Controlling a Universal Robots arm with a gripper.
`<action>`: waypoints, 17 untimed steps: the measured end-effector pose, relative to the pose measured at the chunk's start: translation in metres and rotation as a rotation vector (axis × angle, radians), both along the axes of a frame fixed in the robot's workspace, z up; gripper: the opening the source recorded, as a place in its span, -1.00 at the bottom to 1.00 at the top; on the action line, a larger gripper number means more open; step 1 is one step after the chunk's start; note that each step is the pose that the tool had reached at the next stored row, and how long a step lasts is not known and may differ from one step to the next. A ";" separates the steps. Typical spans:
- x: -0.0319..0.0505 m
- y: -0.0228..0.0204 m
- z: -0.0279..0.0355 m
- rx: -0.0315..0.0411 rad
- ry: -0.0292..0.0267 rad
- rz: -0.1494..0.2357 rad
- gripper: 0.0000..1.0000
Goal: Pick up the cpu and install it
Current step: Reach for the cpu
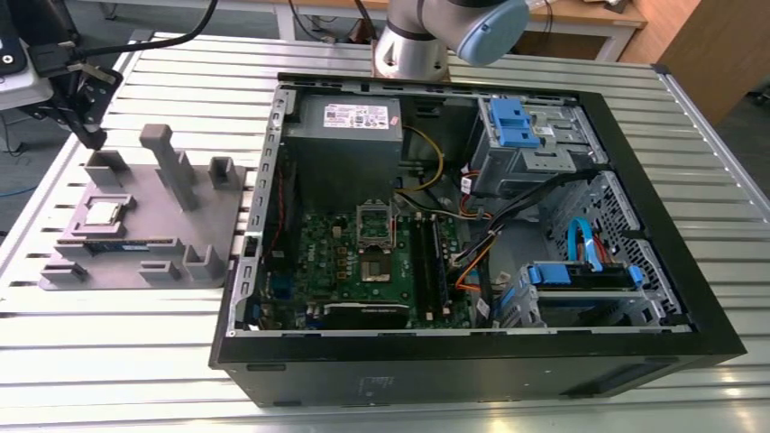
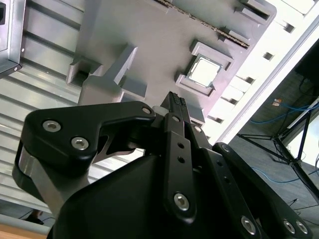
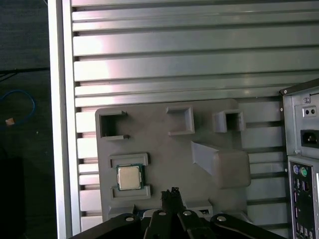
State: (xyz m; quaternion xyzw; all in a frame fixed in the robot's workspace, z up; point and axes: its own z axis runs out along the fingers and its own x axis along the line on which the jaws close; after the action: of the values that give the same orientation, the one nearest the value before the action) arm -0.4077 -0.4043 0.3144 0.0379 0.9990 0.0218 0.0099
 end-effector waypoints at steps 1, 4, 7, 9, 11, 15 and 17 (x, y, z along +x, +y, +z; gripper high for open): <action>0.0000 0.0000 0.0000 0.0000 0.0001 0.000 -0.79; 0.0000 0.0000 -0.0005 0.0000 0.0000 0.000 -0.79; -0.0017 0.0000 -0.0037 0.0000 0.0004 0.000 -0.79; -0.0041 0.0000 -0.0062 -0.0001 0.0010 0.000 -0.79; -0.0071 0.0000 -0.0088 -0.0001 0.0017 0.000 -0.79; -0.0117 0.0000 -0.0160 0.0000 0.0051 0.000 -0.79; -0.0130 -0.0001 -0.0195 0.0000 0.0082 0.000 -0.79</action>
State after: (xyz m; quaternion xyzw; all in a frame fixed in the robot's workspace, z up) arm -0.4207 -0.4044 0.2948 0.0380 0.9990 0.0216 0.0058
